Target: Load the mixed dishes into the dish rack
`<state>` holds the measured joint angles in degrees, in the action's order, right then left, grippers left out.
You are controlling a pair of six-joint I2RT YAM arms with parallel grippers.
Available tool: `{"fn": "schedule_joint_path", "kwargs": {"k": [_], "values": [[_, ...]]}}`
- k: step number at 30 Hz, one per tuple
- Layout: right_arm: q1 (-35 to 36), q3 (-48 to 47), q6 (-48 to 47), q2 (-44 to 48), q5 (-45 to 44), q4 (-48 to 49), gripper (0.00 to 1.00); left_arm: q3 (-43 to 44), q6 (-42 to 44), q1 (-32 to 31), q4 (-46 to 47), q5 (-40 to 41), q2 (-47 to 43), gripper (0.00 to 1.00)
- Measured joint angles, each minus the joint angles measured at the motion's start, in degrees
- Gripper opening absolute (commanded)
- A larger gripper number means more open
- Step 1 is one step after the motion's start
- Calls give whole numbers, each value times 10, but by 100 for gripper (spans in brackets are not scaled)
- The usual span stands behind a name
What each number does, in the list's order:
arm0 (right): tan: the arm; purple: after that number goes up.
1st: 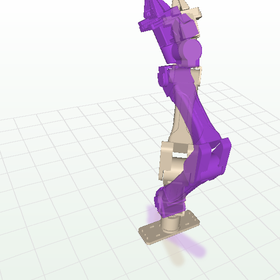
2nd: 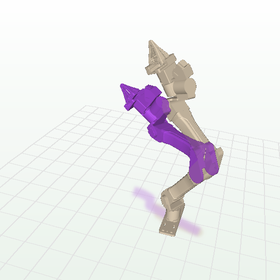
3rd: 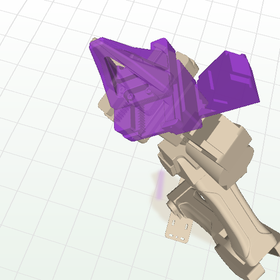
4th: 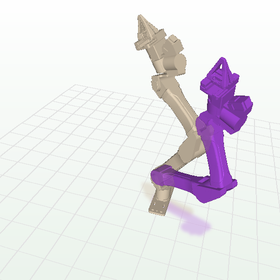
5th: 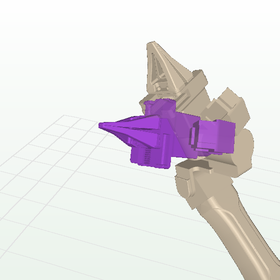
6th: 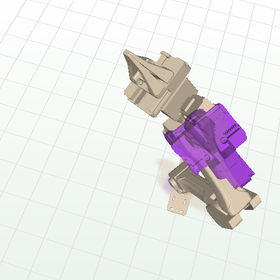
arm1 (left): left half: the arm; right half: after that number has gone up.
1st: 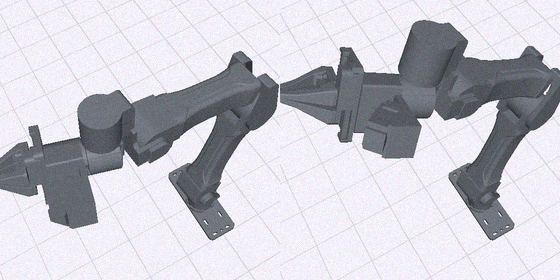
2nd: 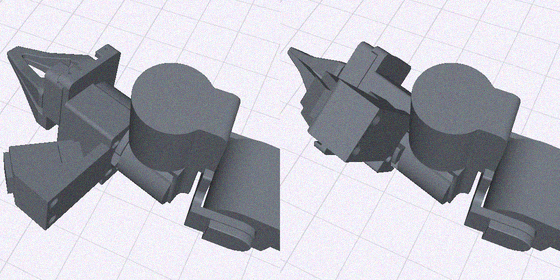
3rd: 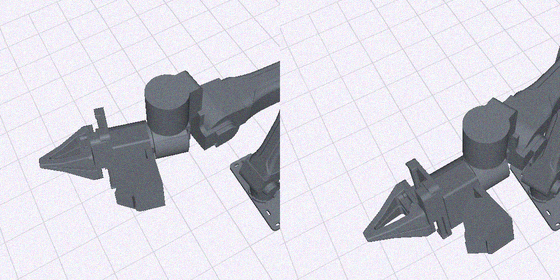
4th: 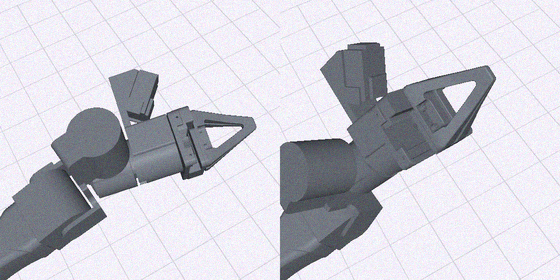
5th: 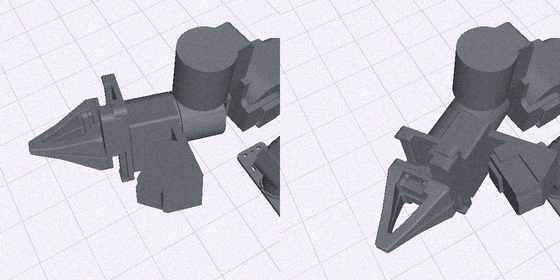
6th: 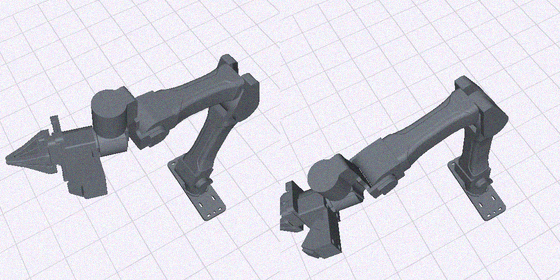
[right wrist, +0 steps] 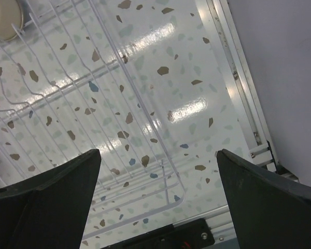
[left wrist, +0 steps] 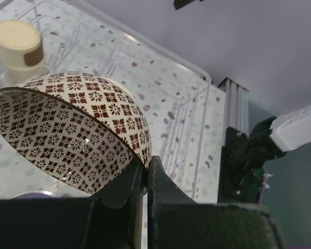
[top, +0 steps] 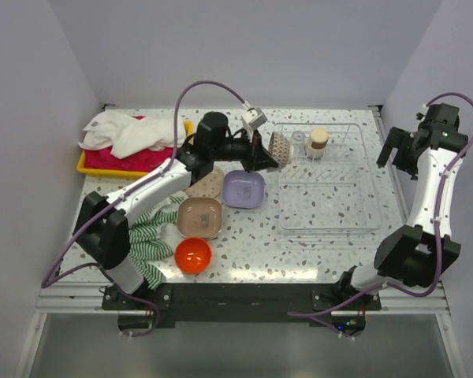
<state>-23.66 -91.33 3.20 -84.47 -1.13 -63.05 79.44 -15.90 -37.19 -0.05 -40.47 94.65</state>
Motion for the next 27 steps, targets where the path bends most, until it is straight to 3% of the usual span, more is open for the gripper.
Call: {"fn": "schedule_joint_path", "kwargs": {"k": [6,9,18,27], "values": [[0,10,-10,0,-12,-3,99,-29,-181,-74,278,15,62,0],[-2,16,-15,4,-12,-3,99,-4,-251,-105,362,27,121,0],[-5,45,-43,35,-17,-9,99,39,-406,-154,412,123,266,0],[-5,71,-47,68,-24,-20,98,104,-502,-200,386,200,321,0]]}}
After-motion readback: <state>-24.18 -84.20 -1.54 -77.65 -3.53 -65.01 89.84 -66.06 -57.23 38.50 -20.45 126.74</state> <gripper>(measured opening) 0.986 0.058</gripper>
